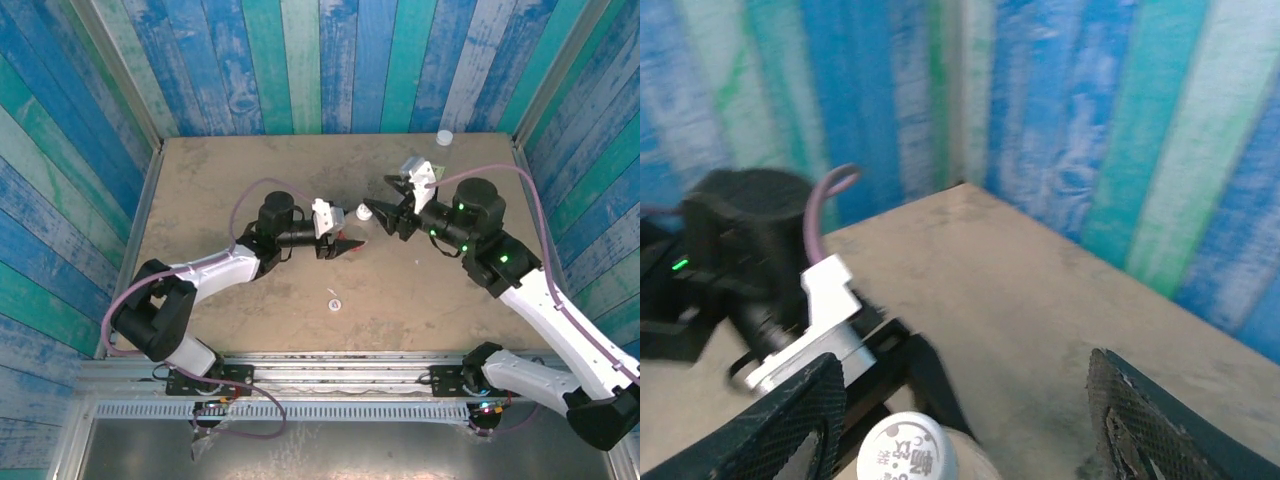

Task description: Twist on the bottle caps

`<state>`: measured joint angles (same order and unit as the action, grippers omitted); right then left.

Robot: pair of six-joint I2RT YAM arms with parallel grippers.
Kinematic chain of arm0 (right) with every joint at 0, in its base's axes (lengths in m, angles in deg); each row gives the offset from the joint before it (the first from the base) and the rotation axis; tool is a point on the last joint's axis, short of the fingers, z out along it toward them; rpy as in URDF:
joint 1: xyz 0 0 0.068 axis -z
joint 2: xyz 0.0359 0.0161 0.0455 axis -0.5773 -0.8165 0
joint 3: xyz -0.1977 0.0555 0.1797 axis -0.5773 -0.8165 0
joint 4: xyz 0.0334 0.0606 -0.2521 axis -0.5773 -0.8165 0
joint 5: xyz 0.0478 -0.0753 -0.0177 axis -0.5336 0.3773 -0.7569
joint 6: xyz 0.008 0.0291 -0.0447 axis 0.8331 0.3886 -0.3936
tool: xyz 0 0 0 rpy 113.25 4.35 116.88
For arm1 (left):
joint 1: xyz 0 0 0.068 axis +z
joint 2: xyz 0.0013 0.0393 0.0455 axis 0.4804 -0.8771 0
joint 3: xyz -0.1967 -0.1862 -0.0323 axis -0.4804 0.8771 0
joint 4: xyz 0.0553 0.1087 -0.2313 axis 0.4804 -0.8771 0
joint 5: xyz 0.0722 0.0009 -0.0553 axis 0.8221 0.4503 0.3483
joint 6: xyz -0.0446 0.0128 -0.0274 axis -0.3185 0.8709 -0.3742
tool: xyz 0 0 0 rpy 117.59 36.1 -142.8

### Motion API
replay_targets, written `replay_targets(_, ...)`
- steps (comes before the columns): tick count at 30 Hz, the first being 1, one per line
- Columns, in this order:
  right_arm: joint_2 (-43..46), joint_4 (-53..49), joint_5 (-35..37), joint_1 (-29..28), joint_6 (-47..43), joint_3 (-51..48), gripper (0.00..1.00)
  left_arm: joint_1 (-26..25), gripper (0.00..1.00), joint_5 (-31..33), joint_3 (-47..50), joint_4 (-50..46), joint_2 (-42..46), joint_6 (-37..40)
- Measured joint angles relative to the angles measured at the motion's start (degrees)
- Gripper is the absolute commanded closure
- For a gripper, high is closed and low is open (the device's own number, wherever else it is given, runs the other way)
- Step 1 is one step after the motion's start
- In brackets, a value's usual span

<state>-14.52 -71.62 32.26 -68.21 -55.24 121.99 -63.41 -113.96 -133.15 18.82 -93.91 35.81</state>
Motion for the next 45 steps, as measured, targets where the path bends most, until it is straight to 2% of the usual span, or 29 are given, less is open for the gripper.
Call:
replay_targets(4, -3.2, -5.1, -13.7, 0.8, -5.6, 1.4, 0.39, 0.0, 0.38, -7.9, -1.9, -4.4, 0.0, 2.9)
replay_targets(7, -4.6, -7.6, -18.7, 0.8, -8.3, 1.6, 0.48, 0.0, 0.39, -12.0, -2.1, -5.8, 0.0, 4.0)
replay_targets(15, -5.1, -9.4, -23.2, 0.8, -11.2, 1.7, 0.79, 0.0, 0.39, -16.5, -2.4, -8.2, 0.0, 4.5)
replay_targets(19, -5.4, -9.0, -23.3, 0.8, -11.2, 1.8, 0.88, 0.0, 0.34, -16.2, -2.5, -8.1, 0.0, 4.0)
replay_targets(23, -5.5, -7.1, -22.9, 0.8, -9.3, 1.8, 0.89, 0.0, 0.16, -15.3, -2.3, -5.3, 0.0, 2.1)
replay_targets(25, -5.3, -5.6, -22.8, 0.8, -7.8, 1.3, 0.89, -0.1, 0.12, -15.3, -2.3, -3.1, 0.0, 0.9)
replay_targets(29, -4.4, -1.4, -22.9, 0.9, -4.9, -0.9, 0.9, -0.1, 0.12, -15.9, -2.3, 1.2, 0.0, -2.2)
replay_targets(35, -4.0, 3.1, -22.9, 0.9, -2.4, -3.0, 0.9, -0.1, 0.16, -16.8, -2.3, 3.9, 0.0, -3.9)
replay_targets(38, -3.4, 4.9, -22.8, 0.8, -1.5, -4.2, 0.91, -0.1, 0.06, -17.0, -2.3, 3.6, 0.0, -3.7)
replay_targets(40, -2.9, 6.1, -22.8, 0.8, -0.9, -4.9, 0.91, -0.1, 0.05, -16.9, -2.3, 3.4, 0.0, -3.7)
replay_targets(44, -1.9, 7.6, -22.5, 0.8, -0.2, -5.2, 0.91, -0.1, 0.07, -16.9, -2.3, 3.1, 0.0, -3.7)
replay_targets(45, -1.7, 7.8, -22.4, 0.8, -0.1, -5.2, 0.91, -0.1, 0.1, -16.9, -2.3, 3.1, 0.0, -3.7)
